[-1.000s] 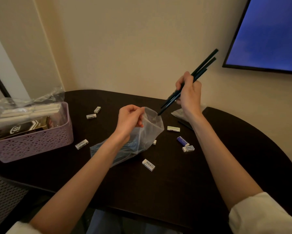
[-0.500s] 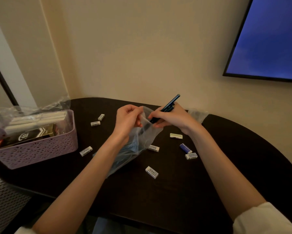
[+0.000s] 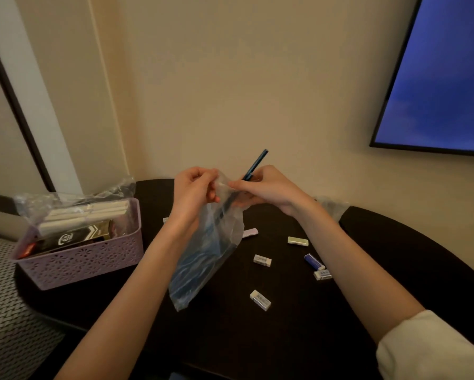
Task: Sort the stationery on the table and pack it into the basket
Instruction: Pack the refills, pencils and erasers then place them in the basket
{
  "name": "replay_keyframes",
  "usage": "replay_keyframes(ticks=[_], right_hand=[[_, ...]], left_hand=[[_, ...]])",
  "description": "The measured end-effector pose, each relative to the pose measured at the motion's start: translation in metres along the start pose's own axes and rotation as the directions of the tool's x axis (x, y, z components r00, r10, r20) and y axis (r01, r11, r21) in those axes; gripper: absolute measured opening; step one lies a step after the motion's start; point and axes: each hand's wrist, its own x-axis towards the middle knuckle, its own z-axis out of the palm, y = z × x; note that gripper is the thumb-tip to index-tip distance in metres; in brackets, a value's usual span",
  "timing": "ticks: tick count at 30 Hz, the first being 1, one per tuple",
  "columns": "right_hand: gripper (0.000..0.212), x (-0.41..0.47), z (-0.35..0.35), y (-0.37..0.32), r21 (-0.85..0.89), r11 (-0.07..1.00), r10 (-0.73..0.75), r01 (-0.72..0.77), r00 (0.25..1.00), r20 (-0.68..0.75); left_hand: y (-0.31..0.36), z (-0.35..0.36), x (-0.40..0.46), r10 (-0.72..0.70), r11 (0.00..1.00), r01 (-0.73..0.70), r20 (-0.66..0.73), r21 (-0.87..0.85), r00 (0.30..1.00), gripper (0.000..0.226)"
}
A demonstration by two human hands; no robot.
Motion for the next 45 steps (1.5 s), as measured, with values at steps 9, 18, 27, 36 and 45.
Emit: replay_keyframes(ticks=[9, 18, 27, 36, 45], right_hand=[[0.023, 0.011, 0.011, -0.02, -0.064, 0.988, -0.145, 0.14, 0.986, -0.087], [0.014, 0.014, -0.011, 0.003, -0.036, 0.978, -0.205, 0.207, 0.908, -0.366], [0.022, 0.013, -0.085, 0.128, -0.404, 0.867, 0.009, -0.293, 0.819, -0.574], [0.024, -0.004, -0.13, 0.207, -0.633, 0.563, 0.15, -0.531, 0.819, -0.553], [0.018, -0.002, -0.131, 0.241, -0.748, 0.42, 0.086, -0.514, 0.843, -0.531]], left_hand=[[0.014, -0.016, 0.009, 0.034, 0.999, -0.034, -0.067, -0.007, 0.997, 0.013], [0.006, -0.011, 0.011, 0.012, 0.999, -0.014, -0.054, -0.032, 0.998, 0.013], [-0.027, 0.031, 0.001, -0.07, 0.997, 0.071, 0.069, -0.009, 0.995, 0.014], [-0.046, 0.057, -0.005, -0.126, 0.992, 0.124, 0.113, 0.026, 0.986, 0.016], [-0.05, 0.062, -0.004, -0.146, 0.988, 0.14, 0.114, 0.061, 0.983, 0.015]])
